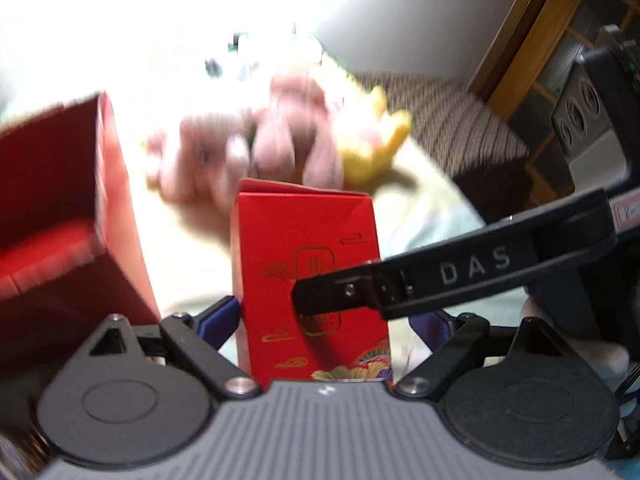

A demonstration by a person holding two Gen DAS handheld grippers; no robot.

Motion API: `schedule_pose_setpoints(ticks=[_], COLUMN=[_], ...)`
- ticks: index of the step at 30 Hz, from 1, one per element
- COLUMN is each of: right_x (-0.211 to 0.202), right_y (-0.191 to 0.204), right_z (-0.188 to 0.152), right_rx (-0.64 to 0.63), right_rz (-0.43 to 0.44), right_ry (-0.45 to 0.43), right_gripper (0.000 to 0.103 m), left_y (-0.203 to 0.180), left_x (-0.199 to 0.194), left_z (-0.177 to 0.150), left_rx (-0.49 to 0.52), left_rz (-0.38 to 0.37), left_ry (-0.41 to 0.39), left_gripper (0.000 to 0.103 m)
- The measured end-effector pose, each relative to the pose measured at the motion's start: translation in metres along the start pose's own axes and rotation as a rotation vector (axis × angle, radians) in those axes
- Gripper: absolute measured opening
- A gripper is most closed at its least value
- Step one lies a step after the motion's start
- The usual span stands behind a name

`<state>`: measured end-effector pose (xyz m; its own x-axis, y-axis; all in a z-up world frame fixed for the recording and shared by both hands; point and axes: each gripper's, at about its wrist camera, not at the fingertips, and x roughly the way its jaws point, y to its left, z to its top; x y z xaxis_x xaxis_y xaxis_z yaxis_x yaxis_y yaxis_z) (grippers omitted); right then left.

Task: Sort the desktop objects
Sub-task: 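Carry the red tea box with right tool while left tool carries red envelope toward cardboard box, then lower both held items into the red cardboard box and open both tools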

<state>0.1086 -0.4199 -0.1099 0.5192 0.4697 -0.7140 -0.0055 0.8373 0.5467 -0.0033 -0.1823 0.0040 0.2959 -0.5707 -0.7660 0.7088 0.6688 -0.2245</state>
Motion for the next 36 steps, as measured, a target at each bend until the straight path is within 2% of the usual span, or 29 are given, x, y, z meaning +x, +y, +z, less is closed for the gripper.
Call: schedule_pose_setpoints(ticks=[3, 6, 9, 11, 16, 20, 23, 29, 32, 36], right_x=[-0.014, -0.012, 0.005, 0.027, 0.094, 0.152, 0.185, 0.207, 0.212, 0.214], right_y=[0.022, 0.055, 0.086, 0.107, 0.14, 0.156, 0.157, 0.182, 0.182, 0.18], right_z=[0.028, 0.058, 0.084, 0.101, 0.124, 0.126, 0.127, 0.129, 0.131, 0.133], right_rx=[-0.075, -0.149, -0.215, -0.237, -0.268, -0.298, -0.285, -0.38, -0.399, -0.411], right_rz=[0.03, 0.062, 0.091, 0.1, 0.083, 0.002, -0.05, -0.24, -0.284, -0.316], right_ry=[-0.085, -0.126, -0.137, -0.113, 0.018, 0.142, 0.227, 0.273, 0.313, 0.35], right_gripper=[0.06, 0.06, 0.061, 0.061, 0.061, 0.061, 0.061, 0.061, 0.059, 0.057], left_y=[0.005, 0.022, 0.05, 0.075, 0.146, 0.2, 0.228, 0.244, 0.25, 0.249], left_x=[-0.025, -0.049, -0.07, -0.077, -0.065, -0.028, -0.009, 0.022, 0.027, 0.034], left_z=[0.026, 0.051, 0.069, 0.078, 0.078, 0.07, 0.057, 0.053, 0.052, 0.051], left_rx=[0.026, 0.038, 0.027, 0.005, -0.076, -0.172, -0.234, -0.227, -0.225, -0.188], left_rz=[0.034, 0.091, 0.135, 0.152, 0.197, 0.155, 0.113, 0.063, 0.013, -0.009], left_ry=[-0.097, -0.166, -0.21, -0.209, -0.122, 0.014, 0.086, 0.178, 0.208, 0.231], left_gripper=[0.09, 0.09, 0.09, 0.09, 0.09, 0.089, 0.087, 0.082, 0.082, 0.082])
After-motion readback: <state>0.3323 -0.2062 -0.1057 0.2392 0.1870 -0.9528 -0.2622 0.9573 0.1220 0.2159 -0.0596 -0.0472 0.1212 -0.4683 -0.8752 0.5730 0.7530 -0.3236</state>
